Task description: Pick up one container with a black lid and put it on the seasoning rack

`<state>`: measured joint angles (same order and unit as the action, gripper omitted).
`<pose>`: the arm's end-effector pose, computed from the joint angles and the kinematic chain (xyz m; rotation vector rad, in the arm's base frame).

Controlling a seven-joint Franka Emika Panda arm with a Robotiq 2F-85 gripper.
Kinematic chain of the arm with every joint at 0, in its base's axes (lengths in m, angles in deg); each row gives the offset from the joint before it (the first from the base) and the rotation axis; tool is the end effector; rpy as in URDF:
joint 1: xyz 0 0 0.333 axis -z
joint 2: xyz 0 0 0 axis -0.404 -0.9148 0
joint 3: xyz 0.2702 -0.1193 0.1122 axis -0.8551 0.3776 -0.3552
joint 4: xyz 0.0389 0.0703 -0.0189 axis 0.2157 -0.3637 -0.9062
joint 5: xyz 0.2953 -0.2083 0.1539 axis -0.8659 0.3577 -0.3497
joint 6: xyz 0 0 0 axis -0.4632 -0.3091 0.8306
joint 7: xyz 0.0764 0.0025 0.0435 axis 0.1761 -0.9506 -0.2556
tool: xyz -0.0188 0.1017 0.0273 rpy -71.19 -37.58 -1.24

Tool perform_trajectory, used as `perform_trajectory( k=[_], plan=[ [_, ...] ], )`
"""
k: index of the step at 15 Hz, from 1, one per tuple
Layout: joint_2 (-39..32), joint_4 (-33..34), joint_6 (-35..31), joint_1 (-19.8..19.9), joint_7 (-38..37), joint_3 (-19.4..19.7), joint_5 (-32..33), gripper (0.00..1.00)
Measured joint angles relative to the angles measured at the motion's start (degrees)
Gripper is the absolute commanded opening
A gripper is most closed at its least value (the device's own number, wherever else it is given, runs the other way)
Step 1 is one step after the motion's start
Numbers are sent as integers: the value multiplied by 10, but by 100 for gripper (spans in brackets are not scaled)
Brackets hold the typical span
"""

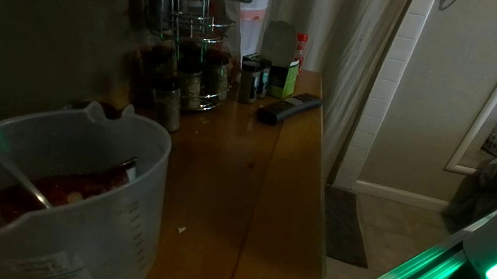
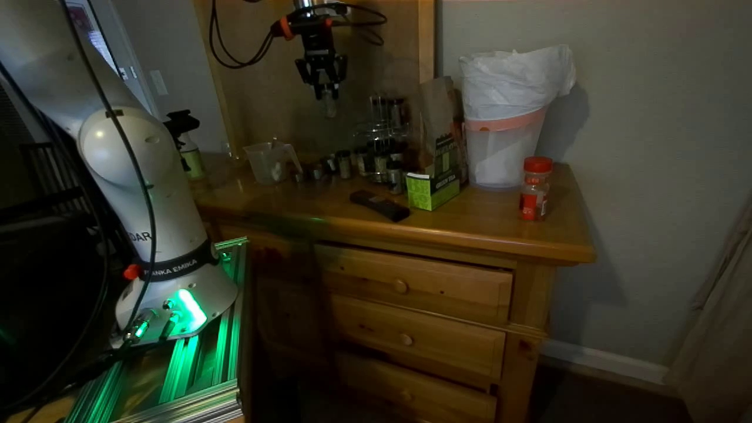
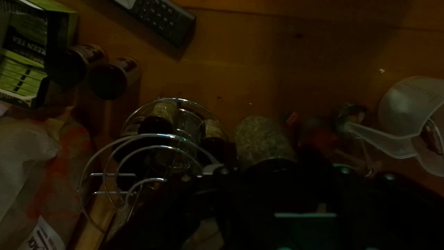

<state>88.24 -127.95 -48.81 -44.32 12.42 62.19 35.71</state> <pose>0.3750 0.2705 0.4992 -2.7917 -1.3539 -0.1132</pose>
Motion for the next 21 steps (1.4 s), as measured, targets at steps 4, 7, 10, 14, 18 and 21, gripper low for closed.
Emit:
perform_trajectory(
  k=[4,7,10,14,18,21],
  plan=[
    [-9,-3,-44,0,0,-2,3,24],
    [-38,-3,-118,0,0,-9,11,24],
    [-81,-2,-185,0,0,-17,31,24],
    [-129,9,-252,1,-5,-27,73,24],
    [-150,22,-276,1,-12,-36,114,24],
    [-156,25,-270,1,-28,-40,143,80]
  ],
)
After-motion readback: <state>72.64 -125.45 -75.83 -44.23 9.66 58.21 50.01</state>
